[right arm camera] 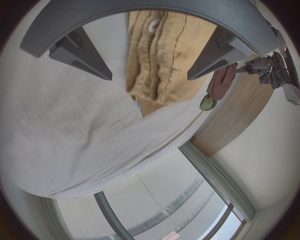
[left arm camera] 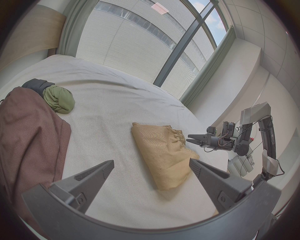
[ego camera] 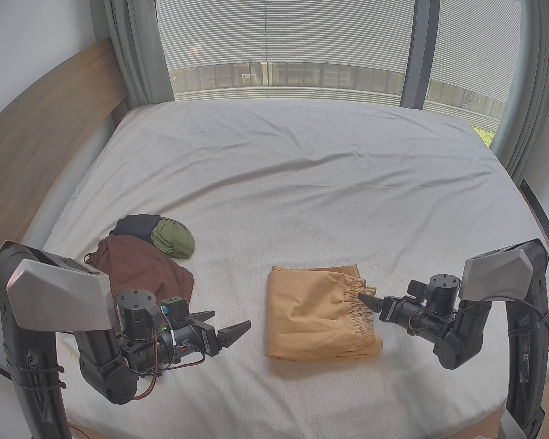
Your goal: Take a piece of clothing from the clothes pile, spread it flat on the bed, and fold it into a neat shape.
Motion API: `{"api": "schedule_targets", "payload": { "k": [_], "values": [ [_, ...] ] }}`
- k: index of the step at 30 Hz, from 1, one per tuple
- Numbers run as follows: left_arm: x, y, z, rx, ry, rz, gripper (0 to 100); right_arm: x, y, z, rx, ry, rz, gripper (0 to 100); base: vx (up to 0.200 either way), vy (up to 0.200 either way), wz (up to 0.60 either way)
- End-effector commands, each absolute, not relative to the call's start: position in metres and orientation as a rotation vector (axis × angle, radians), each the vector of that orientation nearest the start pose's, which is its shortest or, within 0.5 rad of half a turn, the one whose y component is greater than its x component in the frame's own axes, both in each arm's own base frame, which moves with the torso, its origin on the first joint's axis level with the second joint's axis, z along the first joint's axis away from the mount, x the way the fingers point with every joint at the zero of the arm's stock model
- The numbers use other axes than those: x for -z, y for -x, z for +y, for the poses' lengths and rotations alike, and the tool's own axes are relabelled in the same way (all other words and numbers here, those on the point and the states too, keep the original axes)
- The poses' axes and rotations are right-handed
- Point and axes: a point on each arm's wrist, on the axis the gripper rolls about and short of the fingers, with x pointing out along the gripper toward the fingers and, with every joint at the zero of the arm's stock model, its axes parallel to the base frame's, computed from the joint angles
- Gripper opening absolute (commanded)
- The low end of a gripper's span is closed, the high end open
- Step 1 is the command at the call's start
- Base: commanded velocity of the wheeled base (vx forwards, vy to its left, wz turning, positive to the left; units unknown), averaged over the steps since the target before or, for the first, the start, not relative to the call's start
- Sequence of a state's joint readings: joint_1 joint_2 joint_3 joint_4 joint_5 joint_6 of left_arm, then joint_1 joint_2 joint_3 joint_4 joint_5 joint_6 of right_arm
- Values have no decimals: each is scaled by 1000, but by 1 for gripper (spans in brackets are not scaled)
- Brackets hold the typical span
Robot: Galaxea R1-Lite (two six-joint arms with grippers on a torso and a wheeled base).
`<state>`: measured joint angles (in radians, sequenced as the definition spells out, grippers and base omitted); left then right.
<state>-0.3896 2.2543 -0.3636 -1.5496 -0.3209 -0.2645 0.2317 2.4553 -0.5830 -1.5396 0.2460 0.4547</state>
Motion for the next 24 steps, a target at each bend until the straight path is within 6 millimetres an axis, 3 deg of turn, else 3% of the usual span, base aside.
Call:
{"api": "schedule_targets", "payload": {
  "k": [1, 9, 14, 24],
  "values": [
    [-9, -277, -121, 652, 240, 440, 100, 25, -320, 81, -376, -443, 478, 100, 0, 0, 0],
    [-3, -277, -121, 652, 223, 451, 100, 40, -312, 79, -348, -463, 606, 100, 0, 0, 0],
    [0, -278, -120, 657, 190, 450, 100, 45, -309, 86, -353, -556, 669, 100, 0, 0, 0],
    [1, -278, -120, 659, 190, 452, 100, 66, -304, 93, -347, -554, 758, 100, 0, 0, 0]
  ]
}}
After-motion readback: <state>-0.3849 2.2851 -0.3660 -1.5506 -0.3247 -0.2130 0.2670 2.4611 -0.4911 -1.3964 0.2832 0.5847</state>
